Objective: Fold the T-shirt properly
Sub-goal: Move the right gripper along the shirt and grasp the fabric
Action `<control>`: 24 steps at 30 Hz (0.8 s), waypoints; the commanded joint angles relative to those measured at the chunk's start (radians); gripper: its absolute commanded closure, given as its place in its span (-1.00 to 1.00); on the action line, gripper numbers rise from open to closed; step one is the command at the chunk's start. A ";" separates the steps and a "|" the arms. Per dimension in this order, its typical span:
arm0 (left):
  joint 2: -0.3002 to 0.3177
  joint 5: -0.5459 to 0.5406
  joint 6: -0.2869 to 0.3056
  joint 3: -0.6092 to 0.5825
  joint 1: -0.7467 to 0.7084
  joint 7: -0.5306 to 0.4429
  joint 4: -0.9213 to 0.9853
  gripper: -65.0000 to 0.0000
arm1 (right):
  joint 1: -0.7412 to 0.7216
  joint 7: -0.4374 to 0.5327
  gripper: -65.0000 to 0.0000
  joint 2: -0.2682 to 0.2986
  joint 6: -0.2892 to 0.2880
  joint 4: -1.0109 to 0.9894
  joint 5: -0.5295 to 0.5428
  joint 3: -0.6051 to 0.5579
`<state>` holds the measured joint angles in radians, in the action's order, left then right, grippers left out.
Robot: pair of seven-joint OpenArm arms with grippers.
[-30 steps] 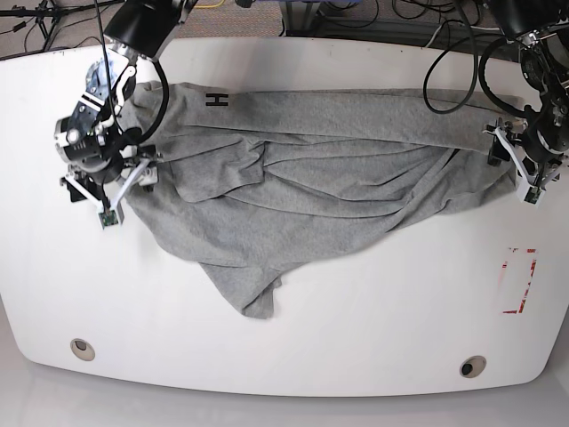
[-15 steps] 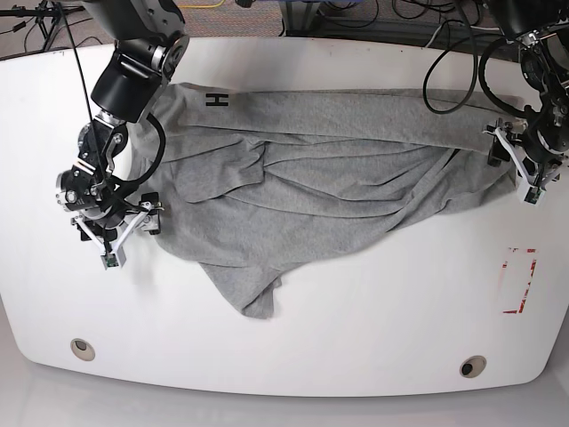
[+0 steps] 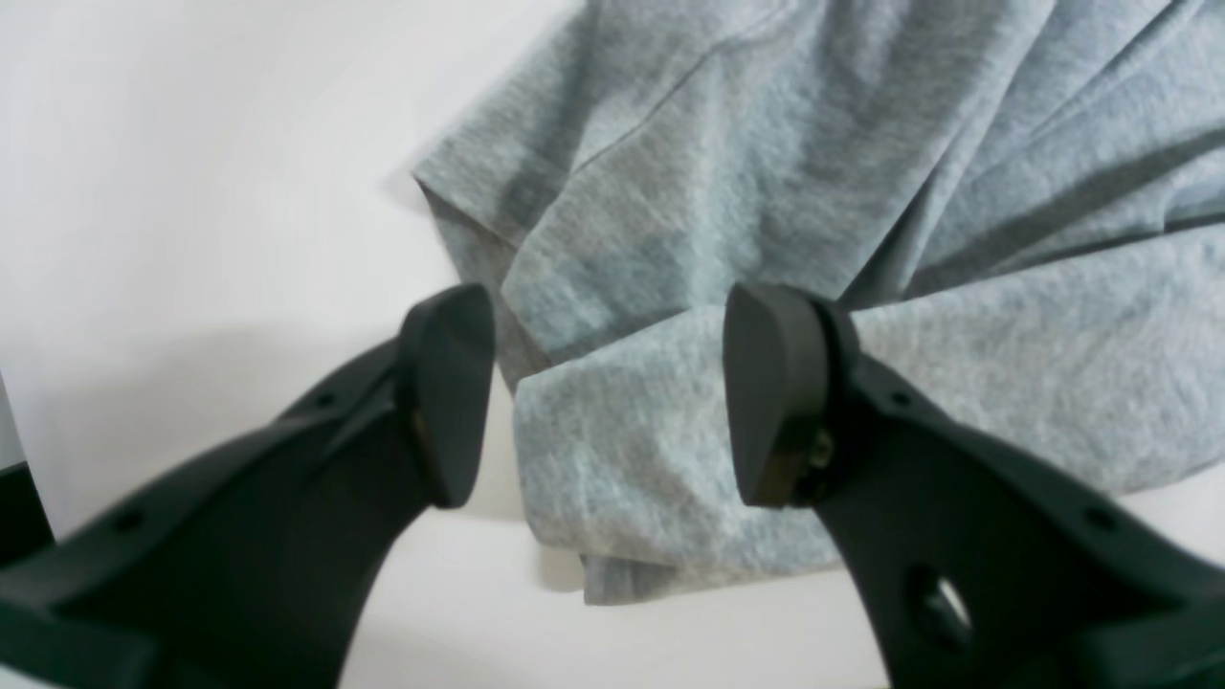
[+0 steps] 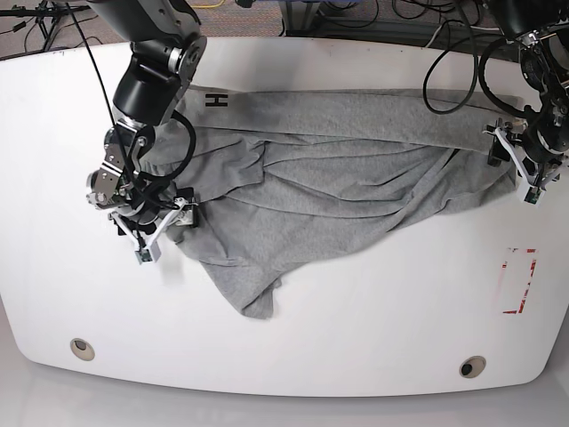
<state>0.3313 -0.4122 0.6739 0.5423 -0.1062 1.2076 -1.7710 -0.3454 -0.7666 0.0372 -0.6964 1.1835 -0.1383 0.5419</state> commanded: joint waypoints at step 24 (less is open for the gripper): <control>-0.044 -0.006 -0.122 0.108 0.251 -0.013 0.334 -0.41 | -0.024 0.091 0.98 -0.012 -0.002 -0.041 0.002 -0.003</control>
<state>0.2710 -0.4026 0.5671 0.6472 0.1184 1.2110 -1.4651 -0.3477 -0.6804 0.0174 -0.6956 1.1313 -0.1349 0.5419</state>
